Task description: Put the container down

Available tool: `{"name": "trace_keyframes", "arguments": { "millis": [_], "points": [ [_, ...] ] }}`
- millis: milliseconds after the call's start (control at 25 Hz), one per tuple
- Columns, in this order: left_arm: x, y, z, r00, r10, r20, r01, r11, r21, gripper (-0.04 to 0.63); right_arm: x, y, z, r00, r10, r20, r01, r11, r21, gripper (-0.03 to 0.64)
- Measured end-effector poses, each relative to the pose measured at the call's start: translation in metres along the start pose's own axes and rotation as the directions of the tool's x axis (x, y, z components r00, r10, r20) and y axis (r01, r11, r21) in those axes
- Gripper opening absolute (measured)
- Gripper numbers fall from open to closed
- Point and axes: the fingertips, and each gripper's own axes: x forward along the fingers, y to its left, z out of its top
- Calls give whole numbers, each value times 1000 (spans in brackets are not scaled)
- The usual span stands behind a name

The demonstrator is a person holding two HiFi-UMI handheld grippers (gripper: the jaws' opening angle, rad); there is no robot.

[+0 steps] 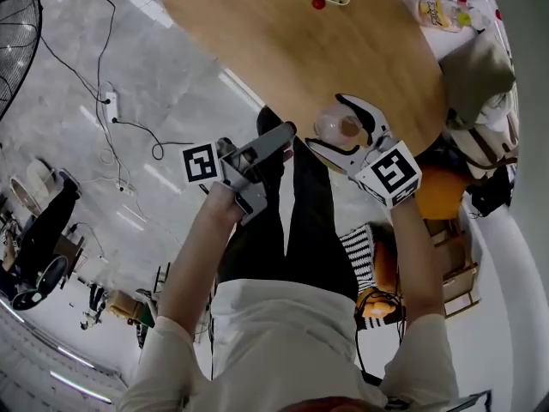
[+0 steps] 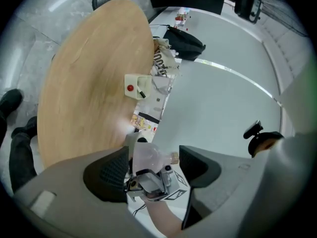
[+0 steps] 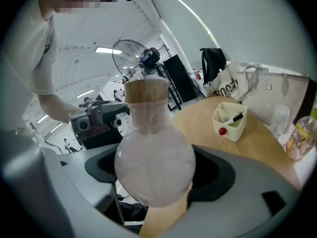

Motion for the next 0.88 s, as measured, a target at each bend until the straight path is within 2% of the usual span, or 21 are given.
{"name": "trace_keyframes", "arguments": {
  "millis": [200, 440, 880],
  "points": [
    [3, 34, 28, 999, -7, 43, 6, 1000, 16, 307, 35, -41, -48, 999, -24, -27, 25, 999, 36, 402],
    [4, 70, 40, 998, -17, 58, 15, 999, 34, 307, 70, -81, -95, 996, -69, -56, 71, 996, 44, 402],
    [6, 105, 44, 994, -68, 81, 69, 998, -6, 307, 108, -112, -132, 981, -165, -98, 165, 986, -17, 402]
  ]
}}
